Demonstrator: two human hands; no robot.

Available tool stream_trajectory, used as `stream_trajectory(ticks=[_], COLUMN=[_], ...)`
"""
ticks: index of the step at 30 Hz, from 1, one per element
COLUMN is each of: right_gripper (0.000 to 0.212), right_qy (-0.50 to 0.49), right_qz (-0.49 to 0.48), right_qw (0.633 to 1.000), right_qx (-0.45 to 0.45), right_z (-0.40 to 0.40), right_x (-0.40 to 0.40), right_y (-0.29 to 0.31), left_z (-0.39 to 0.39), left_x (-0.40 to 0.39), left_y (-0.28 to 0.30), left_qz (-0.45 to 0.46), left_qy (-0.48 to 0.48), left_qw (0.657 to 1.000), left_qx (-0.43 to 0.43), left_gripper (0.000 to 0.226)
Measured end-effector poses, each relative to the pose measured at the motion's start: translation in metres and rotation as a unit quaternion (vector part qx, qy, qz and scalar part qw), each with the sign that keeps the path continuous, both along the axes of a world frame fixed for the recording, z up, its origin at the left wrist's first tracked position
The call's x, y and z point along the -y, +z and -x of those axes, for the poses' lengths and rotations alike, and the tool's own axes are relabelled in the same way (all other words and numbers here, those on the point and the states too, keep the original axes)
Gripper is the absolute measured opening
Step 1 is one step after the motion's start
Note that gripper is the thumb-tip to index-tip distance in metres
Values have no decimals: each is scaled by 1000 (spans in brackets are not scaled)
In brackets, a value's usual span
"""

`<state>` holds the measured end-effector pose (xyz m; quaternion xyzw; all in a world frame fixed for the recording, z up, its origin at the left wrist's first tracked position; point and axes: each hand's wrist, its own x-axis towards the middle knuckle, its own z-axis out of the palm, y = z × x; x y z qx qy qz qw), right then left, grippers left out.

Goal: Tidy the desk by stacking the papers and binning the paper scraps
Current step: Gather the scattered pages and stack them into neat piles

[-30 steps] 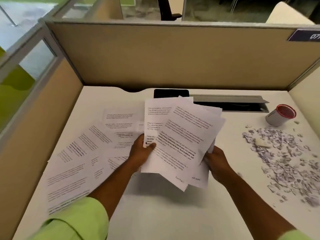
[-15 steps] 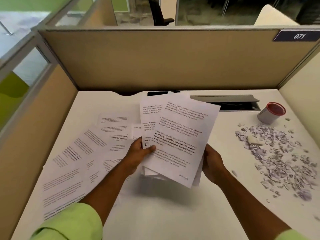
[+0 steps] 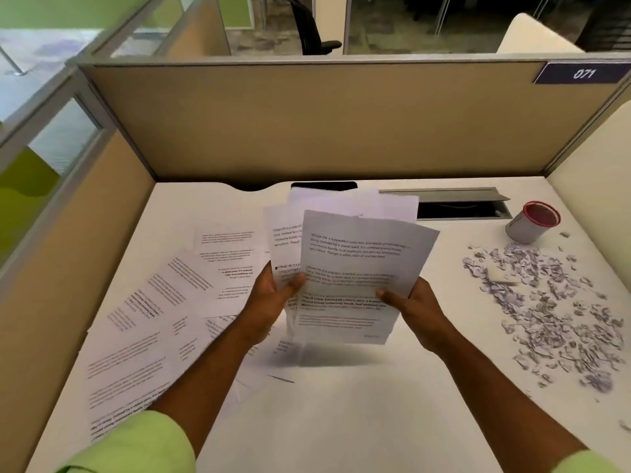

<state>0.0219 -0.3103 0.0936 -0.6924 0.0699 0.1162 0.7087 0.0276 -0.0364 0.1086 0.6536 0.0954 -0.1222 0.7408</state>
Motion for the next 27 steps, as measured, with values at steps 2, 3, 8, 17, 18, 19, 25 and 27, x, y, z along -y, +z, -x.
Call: stream_trajectory(ticks=[2,3,8,17,18,19,25,27], right_gripper=[36,37,40,50,53,56,42,41], right_qy=[3,-10,-104,-190,-178,-166,-149,-156], right_qz=[-1,-7,-24,87,106,118,128,126], right_qw=[1000,1000,994,970,969,969,977,977], right_qx=[-3,-3,9,127,138,141,82,71], right_z=[2,3,6,8,10,13,19,21], right_x=[-4,-7,-20,-31,-31,-31,-30,-32], right_y=[1,2,2,6,5,3,-22,-23], left_z=[2,4,8,6,7,7,26,32], left_x=[3,6,14,24,24,23,34,37], left_y=[0,0,-1,-2,-4,-9,-46,-51], left_qz=[-18,-28,-53,-157,-181,-202,-245,-234], left_qy=[-3,-6,4,89,84,71,62,64], left_qw=[1000,1000,998,979,974,969,965,969], left_qx=[0,-1,17,99,107,120,68,42], left_gripper=[36,36,49,40,39,39,49,57])
